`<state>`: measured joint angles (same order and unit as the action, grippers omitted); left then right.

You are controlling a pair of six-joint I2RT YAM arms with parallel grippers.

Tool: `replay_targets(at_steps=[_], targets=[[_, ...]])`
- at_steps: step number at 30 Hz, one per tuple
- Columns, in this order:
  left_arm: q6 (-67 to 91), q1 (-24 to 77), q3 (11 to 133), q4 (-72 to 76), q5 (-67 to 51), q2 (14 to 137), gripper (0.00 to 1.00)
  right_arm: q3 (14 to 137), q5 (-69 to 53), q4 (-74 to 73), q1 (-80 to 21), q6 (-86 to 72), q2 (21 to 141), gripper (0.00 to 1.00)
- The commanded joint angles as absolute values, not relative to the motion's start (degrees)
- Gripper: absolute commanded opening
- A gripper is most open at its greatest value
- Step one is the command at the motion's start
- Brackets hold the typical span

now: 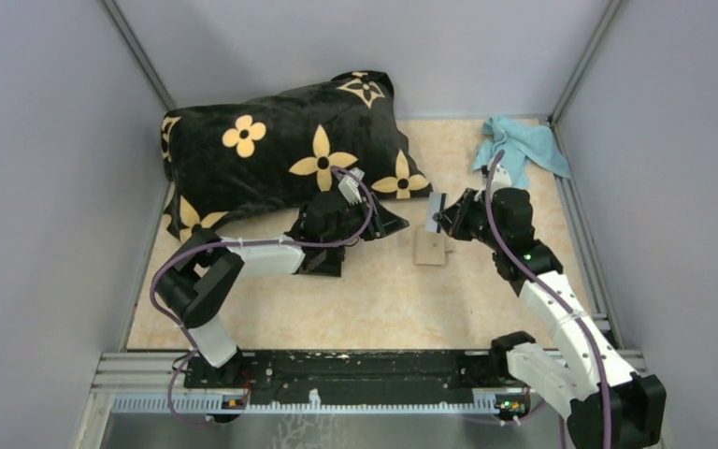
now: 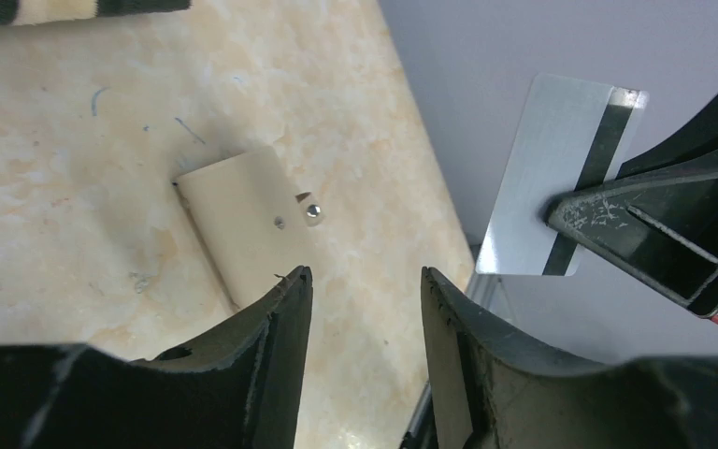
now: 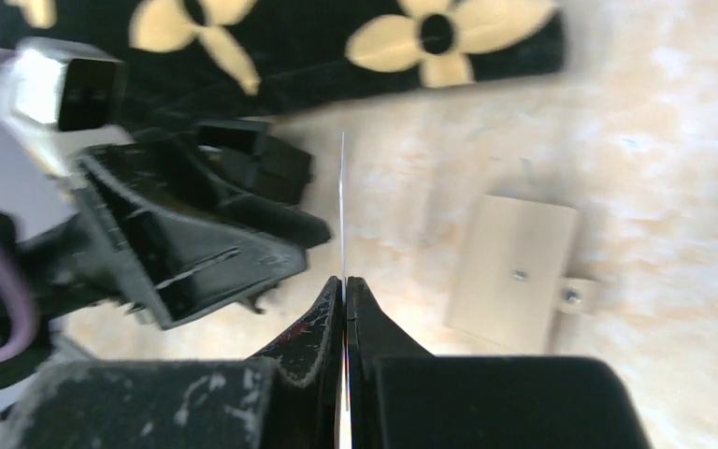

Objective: Put the credit cards into the card holder
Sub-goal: Adjust the credit card, then open the card holder at the center of the board.

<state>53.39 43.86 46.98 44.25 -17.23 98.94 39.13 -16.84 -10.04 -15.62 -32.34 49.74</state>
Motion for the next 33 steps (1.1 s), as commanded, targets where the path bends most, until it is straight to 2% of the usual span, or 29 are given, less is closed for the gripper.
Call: replay_targets(at_steps=[1,6,9,17,33], targets=[[41.09,45.90,52.30,29.21,-11.45,99.25,0.51,45.37,-4.66,-24.89,-15.73,-23.41,53.50,0.00],[35.97,46.89,56.51,21.34,-9.14,102.30,0.41,47.58,-2.02,-28.83,-15.67,-21.93,58.27,0.00],[34.29,47.21,58.33,18.55,-8.80,103.96,0.39,47.76,-1.43,-30.21,-15.73,-21.67,60.77,0.00],[30.94,47.63,63.18,12.66,-9.25,108.05,0.37,48.76,-1.16,-32.47,-15.71,-21.41,65.40,0.00],[29.80,47.64,64.50,11.60,-10.86,111.60,0.33,47.69,-0.31,-29.03,-15.73,-21.53,72.25,0.00]])
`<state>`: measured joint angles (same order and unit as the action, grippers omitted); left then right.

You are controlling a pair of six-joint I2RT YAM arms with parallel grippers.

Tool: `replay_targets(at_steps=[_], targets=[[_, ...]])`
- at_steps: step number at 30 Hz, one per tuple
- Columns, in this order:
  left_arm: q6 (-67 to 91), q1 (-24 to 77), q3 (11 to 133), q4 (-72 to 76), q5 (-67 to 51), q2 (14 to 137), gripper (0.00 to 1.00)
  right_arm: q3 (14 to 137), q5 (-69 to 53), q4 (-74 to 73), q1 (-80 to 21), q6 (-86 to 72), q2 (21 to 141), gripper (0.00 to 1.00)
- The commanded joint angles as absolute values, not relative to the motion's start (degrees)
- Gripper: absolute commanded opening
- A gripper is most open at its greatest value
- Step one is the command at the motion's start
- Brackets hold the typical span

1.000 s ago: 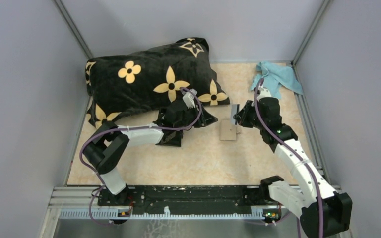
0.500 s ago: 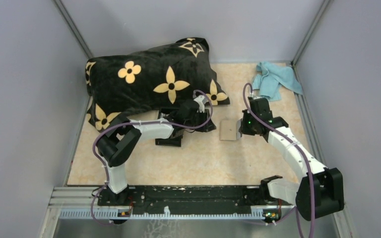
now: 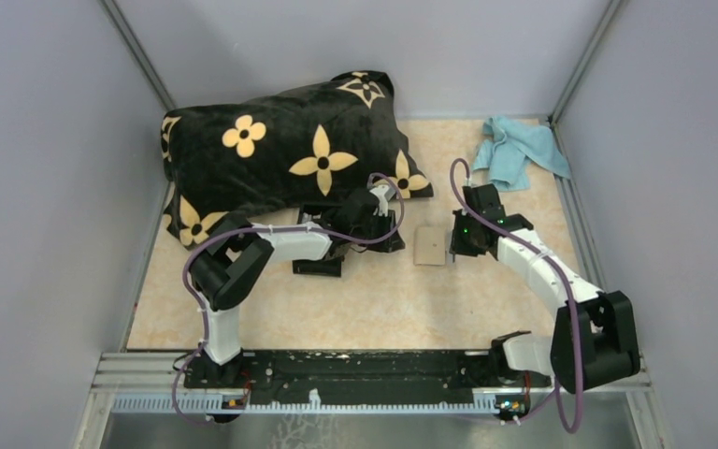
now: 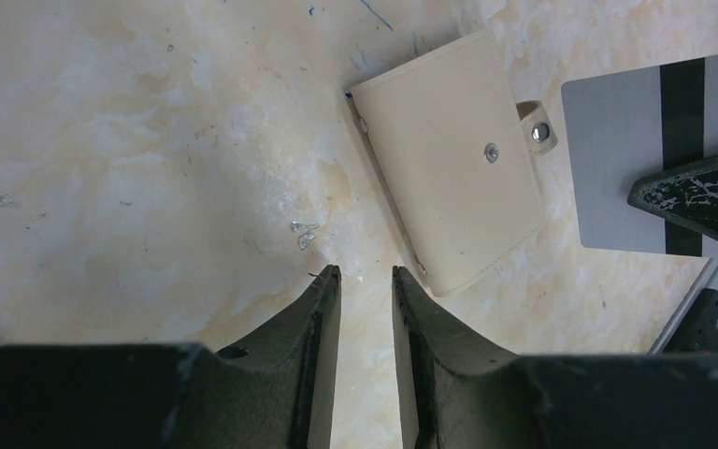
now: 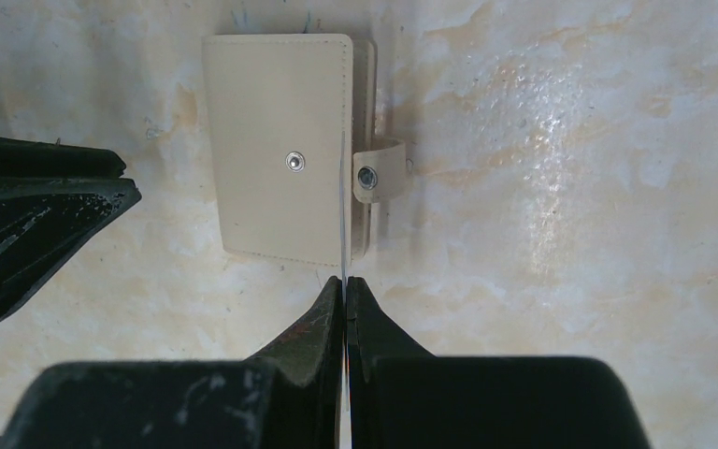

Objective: Put the credit cards into the card holder
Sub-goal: Open the card holder at the center of the board.

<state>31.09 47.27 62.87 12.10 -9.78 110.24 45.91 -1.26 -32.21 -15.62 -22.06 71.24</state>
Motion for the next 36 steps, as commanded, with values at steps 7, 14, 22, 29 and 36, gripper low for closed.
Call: replay_targets(at_steps=[7,14,22,29,36], targets=[[29.47,47.59,65.21,11.45,-11.25,112.61,0.33,47.72,0.12,-27.49,-15.56,-21.38,75.06,0.00],[29.49,47.64,65.97,11.47,-11.83,113.74,0.33,47.21,0.12,-26.22,-14.69,-20.85,76.13,0.00],[29.52,47.64,66.30,11.43,-12.37,114.48,0.32,46.41,-0.69,-24.60,-14.24,-20.81,77.64,0.00],[29.62,47.62,66.57,11.43,-12.61,114.85,0.32,46.17,-2.04,-23.52,-13.82,-21.10,78.63,0.00],[29.47,47.64,66.55,11.34,-12.69,115.05,0.32,45.98,-1.22,-24.29,-13.15,-20.92,77.41,0.00]])
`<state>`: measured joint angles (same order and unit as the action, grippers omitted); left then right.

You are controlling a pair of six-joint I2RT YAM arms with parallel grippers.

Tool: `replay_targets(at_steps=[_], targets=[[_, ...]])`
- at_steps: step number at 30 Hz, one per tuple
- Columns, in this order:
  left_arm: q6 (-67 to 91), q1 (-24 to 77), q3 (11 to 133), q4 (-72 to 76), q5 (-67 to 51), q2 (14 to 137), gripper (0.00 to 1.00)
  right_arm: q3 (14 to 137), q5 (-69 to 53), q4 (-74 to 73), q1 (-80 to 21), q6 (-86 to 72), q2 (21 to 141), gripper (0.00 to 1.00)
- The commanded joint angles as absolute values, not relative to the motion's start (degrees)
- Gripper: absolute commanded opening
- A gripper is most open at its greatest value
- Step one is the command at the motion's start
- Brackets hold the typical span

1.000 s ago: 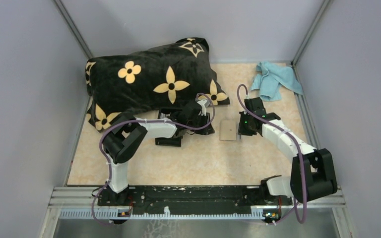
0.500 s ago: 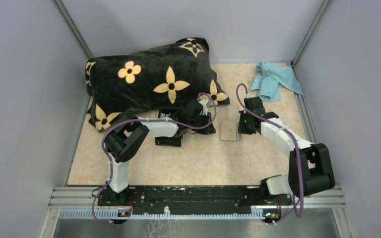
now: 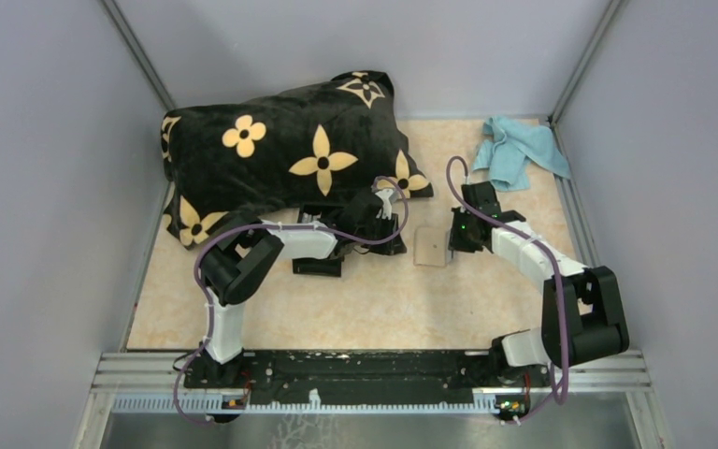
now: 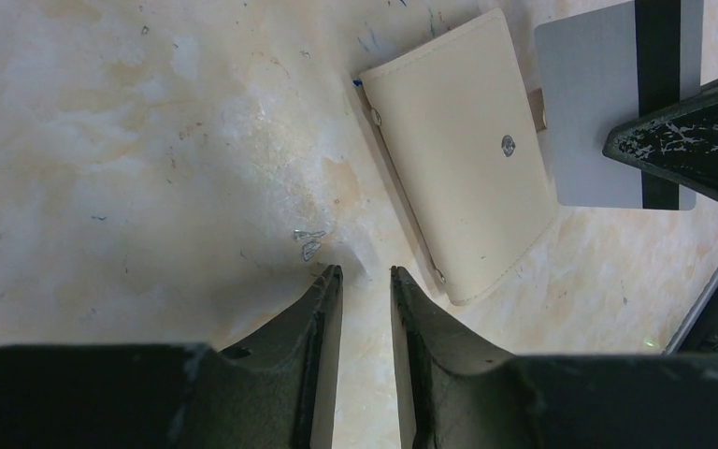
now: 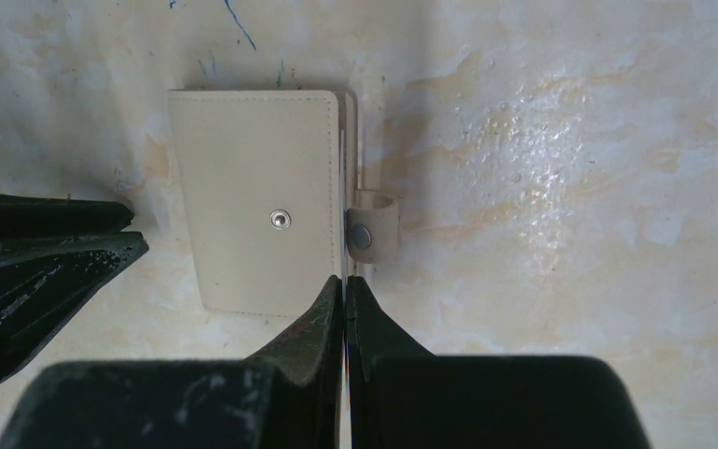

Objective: Put the credit cards into the card holder
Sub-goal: Open the card holder at the center of the board.

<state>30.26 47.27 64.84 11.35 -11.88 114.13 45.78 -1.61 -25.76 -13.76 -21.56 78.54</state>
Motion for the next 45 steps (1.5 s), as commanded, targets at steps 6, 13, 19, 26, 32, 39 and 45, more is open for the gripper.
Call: replay_targets(at_steps=[6,13,19,26,32,39,45], targets=[[29.53,47.63,66.62,11.40,-12.79,115.11,0.32,45.69,-1.23,-24.78,-13.09,-20.81,77.11,0.00],[29.83,47.64,66.75,11.60,-13.42,115.00,0.32,45.53,-1.71,-24.55,-13.10,-20.74,77.92,0.00],[30.07,47.63,66.64,11.71,-13.83,115.05,0.32,45.44,-2.27,-24.14,-13.03,-20.83,79.02,0.00],[30.32,47.64,66.64,12.02,-14.70,115.04,0.32,45.35,-3.08,-23.89,-12.79,-21.09,80.39,0.00],[30.48,47.59,66.71,12.02,-14.94,115.00,0.32,45.35,-3.25,-23.84,-12.55,-21.09,80.68,0.00],[30.60,47.61,66.58,12.17,-15.76,115.46,0.31,43.83,-8.65,-21.14,-10.67,-22.83,79.90,0.00],[30.63,47.61,66.59,12.14,-16.24,115.95,0.31,42.65,-12.01,-18.86,-9.47,-24.03,79.59,0.00]])
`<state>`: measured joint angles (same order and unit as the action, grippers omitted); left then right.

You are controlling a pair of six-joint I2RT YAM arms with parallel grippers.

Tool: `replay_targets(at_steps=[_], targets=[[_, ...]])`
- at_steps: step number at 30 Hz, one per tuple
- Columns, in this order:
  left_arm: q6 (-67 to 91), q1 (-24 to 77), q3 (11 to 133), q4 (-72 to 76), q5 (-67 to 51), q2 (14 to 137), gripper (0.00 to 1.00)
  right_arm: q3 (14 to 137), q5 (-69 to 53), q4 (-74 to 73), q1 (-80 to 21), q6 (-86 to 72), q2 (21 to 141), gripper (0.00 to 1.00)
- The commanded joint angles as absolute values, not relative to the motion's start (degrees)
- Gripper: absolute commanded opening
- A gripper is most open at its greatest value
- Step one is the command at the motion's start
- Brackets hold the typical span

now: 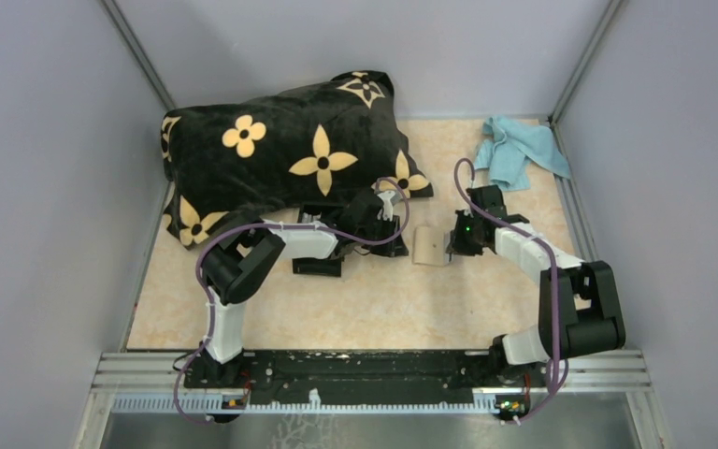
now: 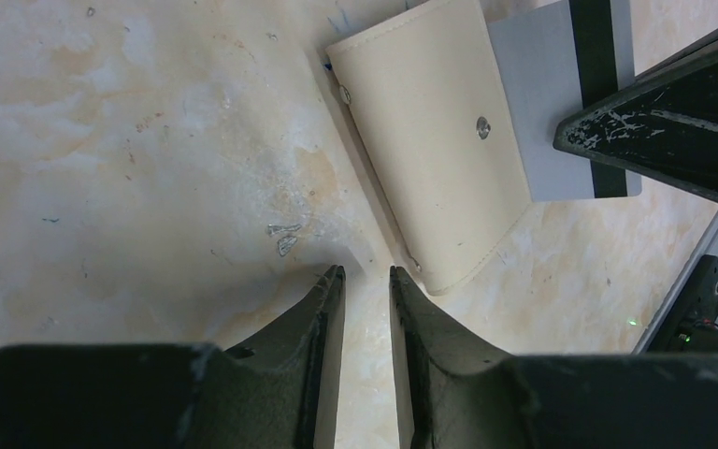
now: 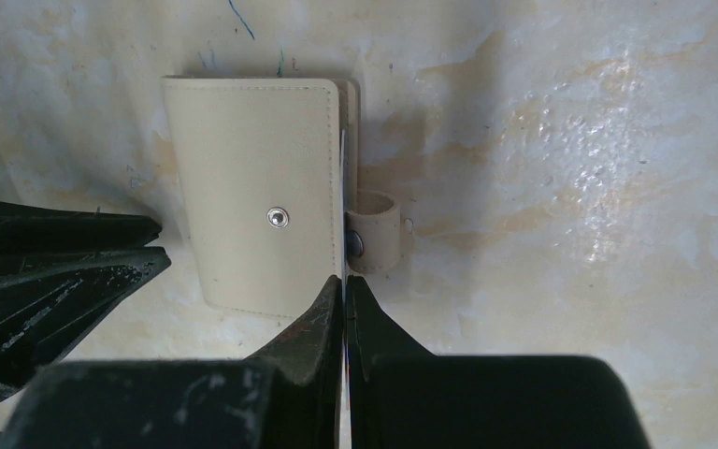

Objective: Put the credit cards into the card holder
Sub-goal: Open the card holder at the center of the board.

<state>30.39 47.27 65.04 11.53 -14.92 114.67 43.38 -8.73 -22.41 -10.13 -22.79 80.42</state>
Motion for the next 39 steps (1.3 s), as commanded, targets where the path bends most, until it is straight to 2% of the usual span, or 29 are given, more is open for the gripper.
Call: replay_targets(at_steps=[1,24,39], targets=[[30.60,47.64,66.58,12.20,-16.24,115.95,0.31,42.55,-12.23,-18.55,-9.37,-24.12,79.48,0.00],[30.97,47.64,65.47,12.14,-17.51,116.08,0.30,38.60,-17.10,-12.25,-8.45,-27.60,78.04,0.00],[30.91,47.65,65.08,11.95,-17.29,116.36,0.30,40.15,-18.39,-13.07,-8.43,-28.37,74.57,0.00]])
